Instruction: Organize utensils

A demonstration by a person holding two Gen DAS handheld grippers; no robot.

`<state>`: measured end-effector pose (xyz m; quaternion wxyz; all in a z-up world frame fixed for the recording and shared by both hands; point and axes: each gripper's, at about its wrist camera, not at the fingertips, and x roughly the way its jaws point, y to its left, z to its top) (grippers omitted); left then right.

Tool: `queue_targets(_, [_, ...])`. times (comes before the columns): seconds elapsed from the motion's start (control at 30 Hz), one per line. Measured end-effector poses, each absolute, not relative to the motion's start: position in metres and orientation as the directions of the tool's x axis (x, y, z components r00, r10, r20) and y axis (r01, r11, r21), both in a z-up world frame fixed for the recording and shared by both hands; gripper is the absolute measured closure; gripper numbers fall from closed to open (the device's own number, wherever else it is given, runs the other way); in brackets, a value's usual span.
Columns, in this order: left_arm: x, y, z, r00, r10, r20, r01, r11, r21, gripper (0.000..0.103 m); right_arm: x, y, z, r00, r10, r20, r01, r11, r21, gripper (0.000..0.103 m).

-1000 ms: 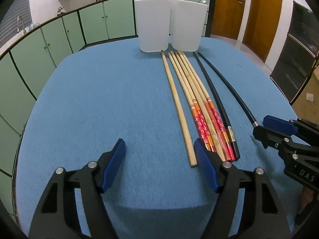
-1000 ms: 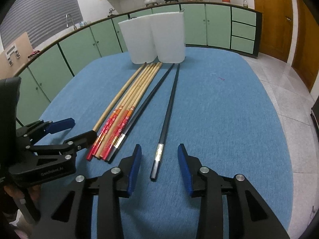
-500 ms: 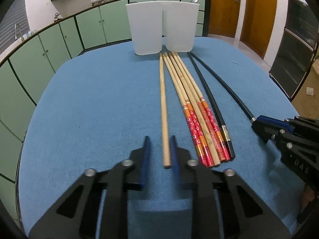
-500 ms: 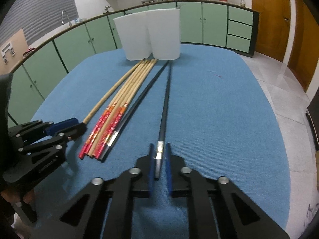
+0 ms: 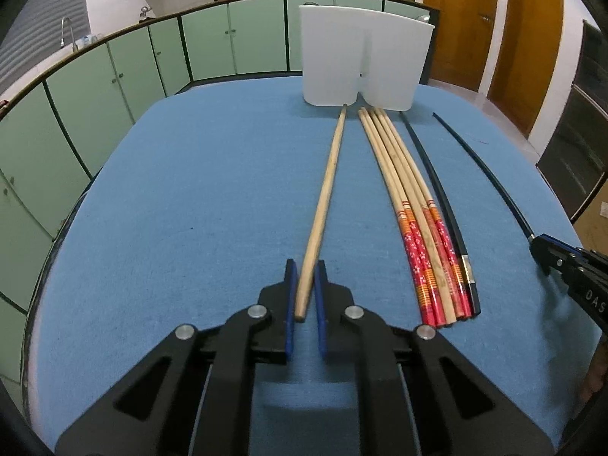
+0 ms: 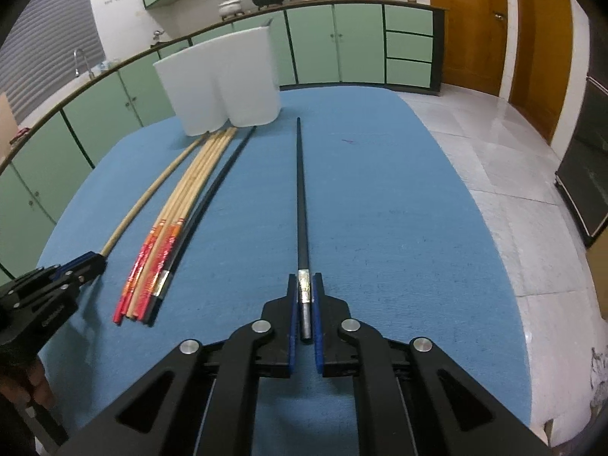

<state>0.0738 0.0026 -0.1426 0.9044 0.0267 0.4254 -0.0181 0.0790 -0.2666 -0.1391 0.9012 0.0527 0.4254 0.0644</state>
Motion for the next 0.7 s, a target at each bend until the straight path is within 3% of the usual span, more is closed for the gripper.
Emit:
queue_targets(0.23, [0.069,-0.007,-0.142,0.624,-0.060,-0.780,0.104,0.995,0.007,0.097,0.083,-0.265,-0.139,0.627,0.159,-0.763,-0.071,0.987,0.147,0.096])
queue_targets(0.7, [0.083,0.013,-0.141,0.627,-0.028,-0.778,0.028,1.000,-0.014,0.097,0.091,-0.262,-0.140,0.621,0.164,-0.767,-0.088,0.986,0.140,0.096])
